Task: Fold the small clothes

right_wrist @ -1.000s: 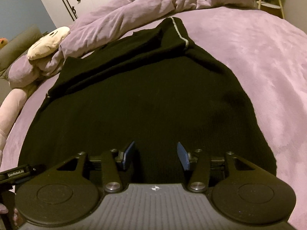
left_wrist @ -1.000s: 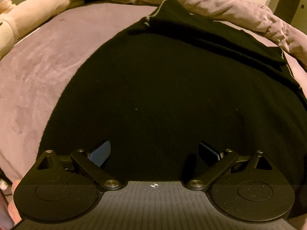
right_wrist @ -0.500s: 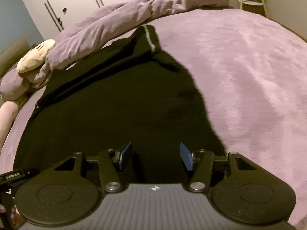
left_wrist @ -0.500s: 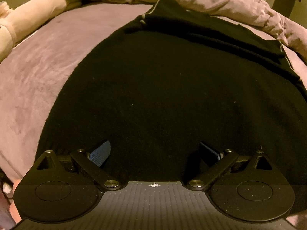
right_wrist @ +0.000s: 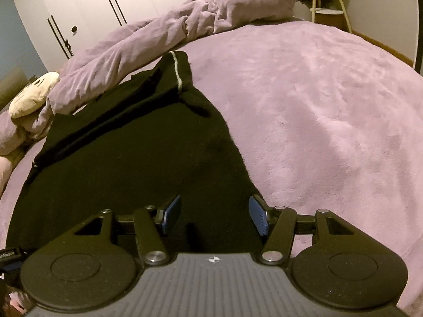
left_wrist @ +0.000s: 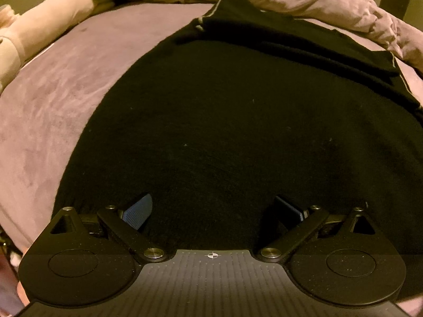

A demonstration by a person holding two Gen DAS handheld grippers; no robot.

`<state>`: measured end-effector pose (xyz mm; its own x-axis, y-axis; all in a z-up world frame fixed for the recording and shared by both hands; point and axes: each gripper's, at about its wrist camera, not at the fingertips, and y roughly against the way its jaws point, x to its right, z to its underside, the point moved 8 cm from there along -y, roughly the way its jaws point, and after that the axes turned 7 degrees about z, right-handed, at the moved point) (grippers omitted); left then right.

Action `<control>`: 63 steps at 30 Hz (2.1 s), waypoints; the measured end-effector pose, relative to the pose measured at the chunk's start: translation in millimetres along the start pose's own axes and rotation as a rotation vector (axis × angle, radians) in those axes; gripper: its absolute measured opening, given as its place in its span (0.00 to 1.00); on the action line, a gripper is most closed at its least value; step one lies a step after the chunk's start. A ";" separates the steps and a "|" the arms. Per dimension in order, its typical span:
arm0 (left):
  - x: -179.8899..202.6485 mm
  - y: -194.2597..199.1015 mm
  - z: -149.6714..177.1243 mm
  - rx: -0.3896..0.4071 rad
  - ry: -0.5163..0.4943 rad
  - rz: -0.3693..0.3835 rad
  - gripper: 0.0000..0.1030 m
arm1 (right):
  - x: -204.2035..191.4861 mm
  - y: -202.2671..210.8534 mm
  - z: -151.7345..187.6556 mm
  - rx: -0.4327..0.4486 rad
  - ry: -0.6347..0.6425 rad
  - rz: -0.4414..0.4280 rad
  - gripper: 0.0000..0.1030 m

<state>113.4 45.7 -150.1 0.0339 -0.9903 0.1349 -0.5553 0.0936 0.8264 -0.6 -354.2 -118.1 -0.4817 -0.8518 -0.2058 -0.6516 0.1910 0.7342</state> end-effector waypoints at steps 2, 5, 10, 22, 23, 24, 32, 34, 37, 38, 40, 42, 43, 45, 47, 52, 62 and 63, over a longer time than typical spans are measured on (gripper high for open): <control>-2.0 1.9 -1.7 0.004 0.004 0.004 0.98 | 3.1 0.0 0.3 -0.001 -0.005 0.002 0.56; -14.2 12.6 -11.0 0.029 0.031 0.015 0.98 | 8.8 0.7 1.2 -0.001 0.001 0.030 0.59; -63.8 30.7 -31.8 0.105 0.081 0.001 0.98 | 16.6 -3.6 9.8 -0.042 0.032 0.024 0.60; -125.1 5.2 -23.0 -0.030 0.122 0.123 0.97 | 4.8 -23.4 12.2 -0.101 0.030 -0.046 0.43; -123.7 6.1 -22.0 -0.024 0.115 0.134 0.96 | 4.2 -24.3 10.9 -0.104 0.039 -0.045 0.35; -122.3 7.0 -20.6 -0.020 0.113 0.149 0.95 | 4.3 -24.1 10.6 -0.108 0.049 -0.050 0.32; -125.3 15.0 -17.3 -0.027 0.085 0.178 0.50 | -3.3 -23.5 15.1 -0.154 0.098 -0.121 0.15; -125.4 15.9 -18.6 -0.035 0.097 0.194 0.38 | -3.8 -24.8 15.6 -0.164 0.096 -0.131 0.16; -123.1 15.1 -19.6 -0.044 0.136 0.258 0.20 | -4.0 -28.6 17.8 -0.177 0.096 -0.134 0.18; -123.2 14.4 -19.3 -0.045 0.151 0.269 0.20 | -4.8 -29.4 18.6 -0.178 0.101 -0.134 0.20; -121.1 10.6 -18.0 -0.049 0.130 0.255 0.24 | -5.6 -29.2 20.1 -0.181 0.115 -0.140 0.21; -116.4 8.3 -16.6 -0.052 0.093 0.247 0.32 | -6.1 -29.9 21.9 -0.185 0.124 -0.148 0.25; -113.3 7.4 -17.1 -0.055 0.079 0.252 0.35 | -6.3 -30.5 22.9 -0.191 0.128 -0.157 0.30; -110.1 8.4 -17.6 -0.058 0.080 0.266 0.41 | -9.1 -30.1 24.6 -0.202 0.151 -0.178 0.38; -110.0 8.6 -16.9 -0.060 0.093 0.279 0.41 | -12.7 -28.3 26.4 -0.207 0.171 -0.188 0.44; -115.3 9.8 -13.5 -0.057 0.110 0.293 0.26 | -17.2 -29.2 27.7 -0.195 0.178 -0.165 0.43; -108.2 11.1 -9.4 -0.048 0.096 0.370 0.49 | -13.7 -27.0 29.1 -0.194 0.195 -0.158 0.32; -104.7 10.4 -8.9 -0.052 0.072 0.363 0.49 | -13.9 -27.2 29.0 -0.201 0.200 -0.155 0.32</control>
<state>111.4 151.2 -150.8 -0.0981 -0.8819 0.4611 -0.4985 0.4445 0.7442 6.8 -333.4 -153.9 -0.2479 -0.9460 -0.2089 -0.5695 -0.0321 0.8213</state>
